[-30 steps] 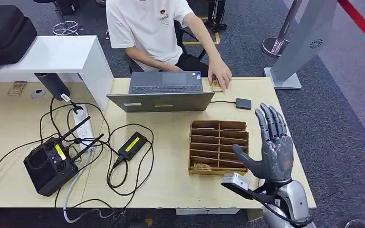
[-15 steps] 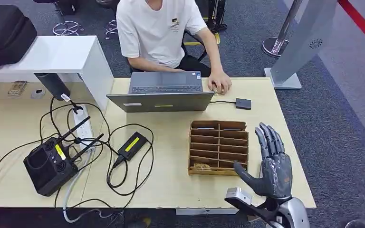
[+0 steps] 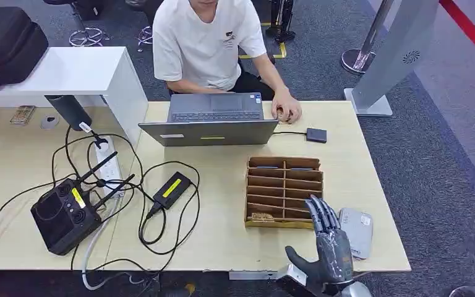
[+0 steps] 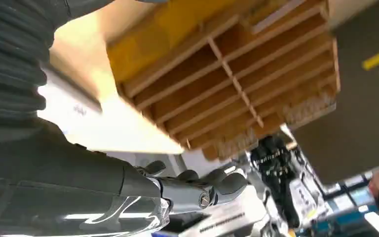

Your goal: Pass the card to the sensor for recognition and then transmit it.

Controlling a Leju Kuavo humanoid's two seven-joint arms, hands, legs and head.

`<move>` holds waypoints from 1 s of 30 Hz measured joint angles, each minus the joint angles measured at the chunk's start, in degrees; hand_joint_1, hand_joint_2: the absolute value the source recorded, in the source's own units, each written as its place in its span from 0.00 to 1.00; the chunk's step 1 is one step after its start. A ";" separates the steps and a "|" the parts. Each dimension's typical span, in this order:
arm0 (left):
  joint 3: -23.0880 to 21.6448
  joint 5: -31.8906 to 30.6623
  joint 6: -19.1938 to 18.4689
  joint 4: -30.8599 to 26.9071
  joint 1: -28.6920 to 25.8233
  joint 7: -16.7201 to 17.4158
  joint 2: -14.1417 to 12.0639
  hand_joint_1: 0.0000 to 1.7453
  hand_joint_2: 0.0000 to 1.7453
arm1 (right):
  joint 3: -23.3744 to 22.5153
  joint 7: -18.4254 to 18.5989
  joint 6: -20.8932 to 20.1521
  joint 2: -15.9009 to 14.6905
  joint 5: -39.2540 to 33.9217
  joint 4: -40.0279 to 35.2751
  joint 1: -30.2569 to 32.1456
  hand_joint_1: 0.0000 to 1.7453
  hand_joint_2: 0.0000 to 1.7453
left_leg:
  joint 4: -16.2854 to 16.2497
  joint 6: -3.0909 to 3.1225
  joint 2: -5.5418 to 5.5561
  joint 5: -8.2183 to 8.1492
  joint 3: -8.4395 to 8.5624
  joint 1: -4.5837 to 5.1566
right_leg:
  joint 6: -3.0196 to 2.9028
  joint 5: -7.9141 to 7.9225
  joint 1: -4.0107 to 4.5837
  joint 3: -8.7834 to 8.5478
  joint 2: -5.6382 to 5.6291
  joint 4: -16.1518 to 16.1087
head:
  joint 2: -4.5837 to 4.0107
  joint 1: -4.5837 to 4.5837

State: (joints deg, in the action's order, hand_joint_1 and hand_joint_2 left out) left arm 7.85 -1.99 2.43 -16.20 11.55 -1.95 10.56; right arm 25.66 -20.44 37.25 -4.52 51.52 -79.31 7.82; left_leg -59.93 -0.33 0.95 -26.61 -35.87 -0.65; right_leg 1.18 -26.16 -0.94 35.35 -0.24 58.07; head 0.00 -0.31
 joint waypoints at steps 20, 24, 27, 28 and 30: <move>0.24 -1.09 0.50 -0.09 0.41 1.25 0.35 0.00 1.00 | 3.04 -0.46 2.21 4.70 4.15 10.64 -3.08 0.00 1.00 | 0.00 -0.05 0.01 0.03 0.01 0.00 | -0.02 0.00 -0.01 -0.01 0.03 0.04 | 0.00 0.00; 0.26 -1.09 0.50 -0.09 0.42 1.27 0.35 0.00 1.00 | 3.04 -0.57 2.23 4.98 4.15 11.10 -3.13 0.00 1.00 | 0.00 -0.05 0.01 0.03 0.01 0.01 | -0.02 0.00 -0.01 0.00 0.03 0.04 | 0.00 0.02; 0.28 -1.11 0.50 -0.09 0.43 1.27 0.35 0.00 1.00 | 3.03 -1.11 2.25 5.13 4.17 11.42 -3.25 0.00 1.00 | 0.00 -0.05 0.01 0.03 0.01 0.01 | -0.02 0.00 -0.01 0.00 0.03 0.04 | 0.00 0.00; 0.28 -1.18 0.50 -0.09 0.44 1.29 0.35 0.00 1.00 | 3.03 -1.29 2.25 5.29 4.20 11.56 -3.38 0.00 1.00 | 0.00 -0.05 0.01 0.03 0.01 0.00 | -0.02 0.00 -0.01 0.00 0.03 0.04 | 0.00 0.00; 0.39 -1.40 0.50 -0.09 0.54 1.33 0.39 0.00 1.00 | 3.04 -1.58 2.25 5.81 4.35 11.97 -3.78 0.00 1.00 | 0.00 -0.05 0.02 0.04 0.01 0.00 | -0.02 0.00 -0.01 -0.01 0.03 0.04 | 0.00 0.00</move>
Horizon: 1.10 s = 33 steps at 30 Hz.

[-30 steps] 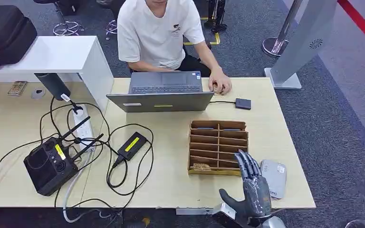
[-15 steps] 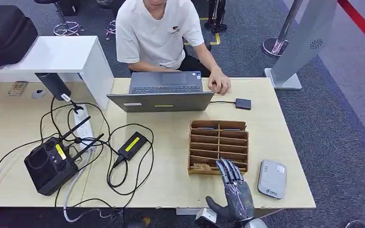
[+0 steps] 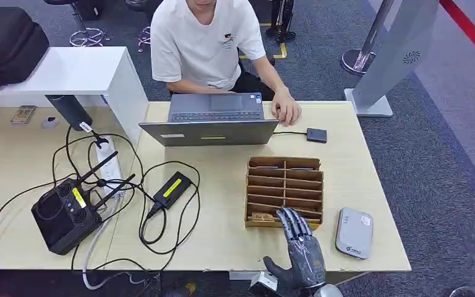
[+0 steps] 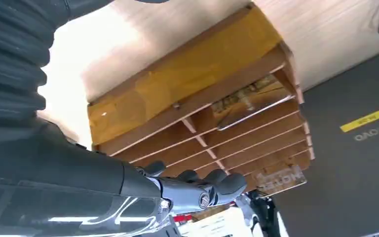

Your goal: Pass the card to the sensor for recognition and then transmit it.

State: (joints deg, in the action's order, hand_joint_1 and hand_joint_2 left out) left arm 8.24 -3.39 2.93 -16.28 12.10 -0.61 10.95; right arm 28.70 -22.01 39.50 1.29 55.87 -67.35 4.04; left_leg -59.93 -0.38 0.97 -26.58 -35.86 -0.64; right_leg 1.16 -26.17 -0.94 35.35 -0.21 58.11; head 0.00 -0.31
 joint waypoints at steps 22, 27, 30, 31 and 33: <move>0.07 -1.55 0.33 0.00 0.23 1.01 0.74 0.00 1.00 | -2.54 -3.76 0.17 6.67 1.07 5.21 -5.81 0.00 1.00 | -0.01 -0.01 0.18 0.03 -0.05 0.02 | -0.03 0.04 -0.15 -0.03 0.16 -0.03 | 0.00 0.00; 0.06 -1.99 0.24 0.00 0.23 1.03 0.74 0.00 1.00 | -4.95 -4.24 0.17 7.83 4.38 6.03 -6.15 0.00 1.00 | -0.01 -0.01 0.24 0.03 -0.06 0.02 | -0.03 0.04 -0.15 -0.03 0.20 -0.03 | 0.00 0.00; 0.09 -2.32 0.24 0.00 0.27 1.22 0.83 0.00 1.00 | -8.53 -4.98 0.17 9.01 7.98 7.42 -7.30 0.00 1.00 | -0.01 0.00 0.28 0.04 -0.06 0.02 | -0.03 0.04 -0.15 -0.03 0.25 -0.03 | 0.00 0.00; 0.09 -2.34 0.24 0.00 0.28 1.29 0.87 0.00 1.00 | -9.89 -5.44 0.17 9.34 8.46 7.92 -7.68 0.00 1.00 | -0.01 0.00 0.33 0.04 -0.07 0.02 | -0.03 0.03 -0.15 -0.05 0.29 -0.03 | 0.00 0.00; 0.09 -2.67 0.22 0.00 0.26 1.38 1.22 0.00 1.00 | -12.39 -6.18 0.17 9.97 9.09 8.68 -8.18 0.00 1.00 | -0.01 0.01 0.37 0.04 -0.08 0.02 | -0.03 0.04 -0.16 -0.07 0.32 -0.03 | 0.00 0.02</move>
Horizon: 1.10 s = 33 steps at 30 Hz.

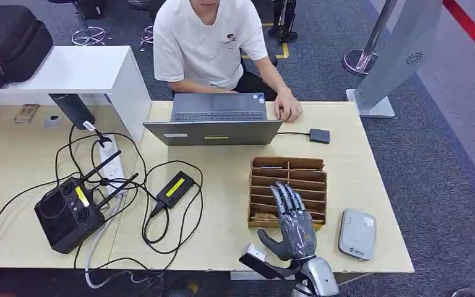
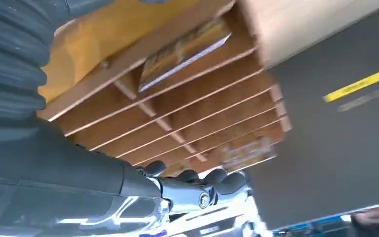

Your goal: Pass the card to the sensor for recognition and then transmit it.

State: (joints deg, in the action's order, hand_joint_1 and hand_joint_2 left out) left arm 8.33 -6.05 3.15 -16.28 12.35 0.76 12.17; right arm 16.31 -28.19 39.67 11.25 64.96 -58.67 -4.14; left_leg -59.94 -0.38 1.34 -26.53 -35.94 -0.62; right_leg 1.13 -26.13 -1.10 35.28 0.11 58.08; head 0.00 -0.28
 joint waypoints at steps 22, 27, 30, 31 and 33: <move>0.00 -0.42 -0.13 0.00 -0.02 0.17 0.44 0.00 1.00 | -5.84 -0.88 0.02 1.64 -0.42 2.12 -0.52 0.00 1.00 | -0.01 0.00 -0.05 0.00 -0.01 0.00 | 0.02 0.00 0.00 0.02 -0.04 -0.03 | 0.00 -0.02; 0.00 -0.55 -0.13 0.00 -0.02 0.17 0.40 0.00 1.00 | -6.02 -1.47 0.02 1.64 -0.81 2.12 -0.48 0.00 1.00 | -0.01 0.00 -0.05 0.00 -0.01 0.00 | 0.02 0.00 0.00 0.03 -0.03 -0.02 | 0.00 -0.02; 0.00 -0.57 -0.13 0.00 -0.02 0.17 0.38 0.00 1.00 | -6.17 -2.12 0.02 1.64 -1.31 2.12 -0.28 0.00 1.00 | -0.01 0.00 -0.05 0.00 -0.01 0.00 | 0.02 0.00 0.00 0.03 -0.03 -0.02 | 0.00 -0.02; 0.00 -0.57 -0.13 0.00 -0.02 0.17 0.38 0.00 1.00 | -6.21 -2.21 0.02 1.64 -1.40 2.10 -0.16 0.00 1.00 | -0.01 0.00 -0.05 0.00 -0.01 0.00 | 0.02 0.00 0.00 0.03 -0.03 -0.02 | 0.00 0.00; 0.00 -0.64 -0.13 0.00 -0.02 0.16 0.33 0.00 1.00 | -6.34 -2.45 0.02 1.64 -1.59 2.01 0.27 0.00 1.00 | -0.01 0.00 -0.05 -0.01 -0.01 0.00 | 0.02 0.00 0.00 0.02 -0.03 -0.03 | 0.00 -0.02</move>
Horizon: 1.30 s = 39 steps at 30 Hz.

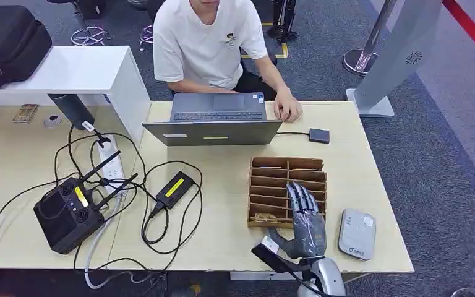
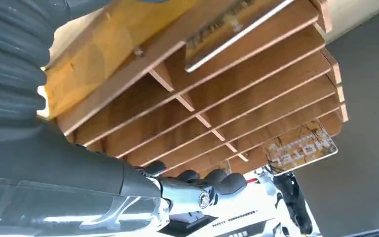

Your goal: Pass the card to the sensor for recognition and then transmit it.

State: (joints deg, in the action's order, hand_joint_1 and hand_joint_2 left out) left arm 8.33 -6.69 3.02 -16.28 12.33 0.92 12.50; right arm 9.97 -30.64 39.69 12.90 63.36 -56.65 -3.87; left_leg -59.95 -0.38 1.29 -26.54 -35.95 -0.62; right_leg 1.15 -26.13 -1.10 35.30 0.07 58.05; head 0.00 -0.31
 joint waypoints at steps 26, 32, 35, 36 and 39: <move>0.00 -0.20 -0.04 0.00 0.02 0.00 -0.04 0.00 1.00 | -0.26 -0.48 0.68 0.00 -2.73 1.07 0.54 1.00 1.00 | 0.00 0.00 -0.02 0.00 0.01 0.00 | 0.00 0.00 0.00 0.00 -0.01 0.00 | 0.00 0.00; 0.00 -0.35 -0.04 0.00 0.02 0.00 -0.04 0.00 1.00 | -0.55 -0.48 0.66 0.00 -2.69 1.16 -0.42 1.00 1.00 | 0.00 0.00 -0.04 0.00 0.03 -0.01 | 0.00 0.00 0.01 -0.01 -0.04 0.00 | 0.00 0.00; 0.00 -0.37 -0.04 0.00 0.01 0.00 -0.04 0.00 1.00 | -0.72 -0.48 0.66 0.00 -2.62 1.22 -0.50 1.00 1.00 | 0.00 0.00 -0.04 0.00 0.03 -0.01 | 0.00 0.00 0.00 -0.01 -0.04 0.00 | 0.00 0.00; 0.00 -0.39 -0.04 0.00 0.02 0.00 -0.04 0.00 1.00 | -0.79 -0.48 0.66 0.00 -2.62 1.24 -0.66 1.00 1.00 | 0.00 0.00 -0.04 0.00 0.03 0.00 | 0.00 0.00 0.00 -0.02 -0.04 0.00 | 0.00 0.00; 0.00 -0.44 -0.04 0.00 0.01 0.00 -0.04 0.00 1.00 | -0.87 -0.48 0.63 0.00 -2.62 1.46 -0.66 1.00 1.00 | 0.00 0.00 -0.04 0.00 0.02 0.00 | 0.00 0.01 0.00 -0.01 -0.03 0.00 | 0.00 0.00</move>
State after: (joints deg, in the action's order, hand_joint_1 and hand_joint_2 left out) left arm 8.33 -7.13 2.97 -16.28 12.34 0.92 12.46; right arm 9.09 -31.12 40.33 12.90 60.74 -55.19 -4.53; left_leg -59.95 -0.38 1.25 -26.54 -35.92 -0.62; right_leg 1.14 -26.13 -1.09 35.29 0.04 58.05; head 0.00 -0.30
